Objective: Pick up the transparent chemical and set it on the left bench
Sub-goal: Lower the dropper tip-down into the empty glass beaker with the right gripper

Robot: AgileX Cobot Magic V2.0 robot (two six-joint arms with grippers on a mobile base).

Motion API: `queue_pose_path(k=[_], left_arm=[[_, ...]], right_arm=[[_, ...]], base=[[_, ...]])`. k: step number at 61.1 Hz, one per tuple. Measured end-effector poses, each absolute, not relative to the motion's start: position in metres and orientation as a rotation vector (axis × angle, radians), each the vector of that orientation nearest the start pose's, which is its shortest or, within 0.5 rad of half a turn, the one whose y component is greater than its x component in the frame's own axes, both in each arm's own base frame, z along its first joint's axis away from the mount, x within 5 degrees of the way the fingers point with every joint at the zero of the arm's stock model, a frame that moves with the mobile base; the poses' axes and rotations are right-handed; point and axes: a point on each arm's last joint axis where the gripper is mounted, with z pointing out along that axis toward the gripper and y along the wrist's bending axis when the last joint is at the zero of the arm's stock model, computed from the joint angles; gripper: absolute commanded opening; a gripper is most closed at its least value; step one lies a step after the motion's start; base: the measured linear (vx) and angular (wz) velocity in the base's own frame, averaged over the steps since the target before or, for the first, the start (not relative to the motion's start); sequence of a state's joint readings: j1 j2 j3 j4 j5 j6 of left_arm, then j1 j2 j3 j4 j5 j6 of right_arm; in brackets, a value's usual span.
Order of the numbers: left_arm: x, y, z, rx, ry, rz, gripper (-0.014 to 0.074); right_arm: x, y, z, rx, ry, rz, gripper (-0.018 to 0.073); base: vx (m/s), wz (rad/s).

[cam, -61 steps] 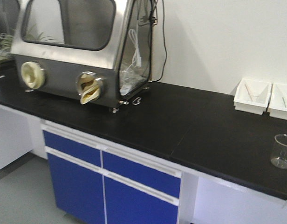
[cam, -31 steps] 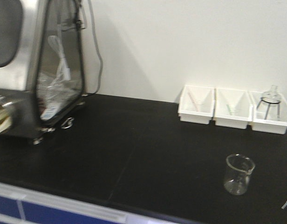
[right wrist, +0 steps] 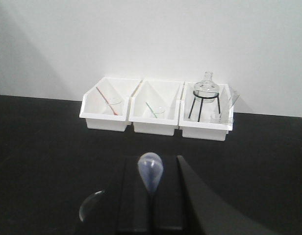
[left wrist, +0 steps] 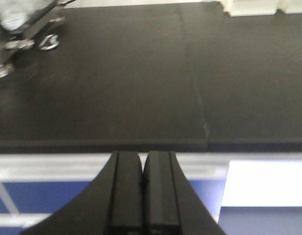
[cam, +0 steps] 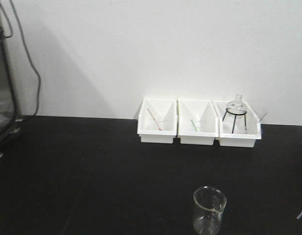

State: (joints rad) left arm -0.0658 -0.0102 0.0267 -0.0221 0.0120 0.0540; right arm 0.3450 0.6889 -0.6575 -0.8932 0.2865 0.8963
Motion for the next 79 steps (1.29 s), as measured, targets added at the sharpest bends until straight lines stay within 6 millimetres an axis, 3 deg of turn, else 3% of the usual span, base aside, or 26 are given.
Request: queue_pose_path(k=[51,63,70,79], left_arm=[[0.057,-0.004,0.204,0.074,1.510,-0.027,-0.0003],[0.057,-0.004,0.204,0.074,1.510,-0.027,-0.0003],[0.057,-0.004,0.204,0.074,1.510,-0.027,-0.0003],[0.057,-0.004,0.204,0.074,1.510,-0.027,-0.0003]], right_arm=[[0.142,0.030,0.357,-0.108,1.691,0.088,-0.0003],[0.144,0.036,0.360,-0.128,1.657,0.155,-0.0003],[0.160,0.053,0.356,-0.206,1.637,0.264,-0.0003],[0.203,0.081,0.335,-0.313,1.703,0.372,-0.0003]], base=[[0.10,-0.14],[0.00,0.01],[0.00,0.00],[0.00,0.00]])
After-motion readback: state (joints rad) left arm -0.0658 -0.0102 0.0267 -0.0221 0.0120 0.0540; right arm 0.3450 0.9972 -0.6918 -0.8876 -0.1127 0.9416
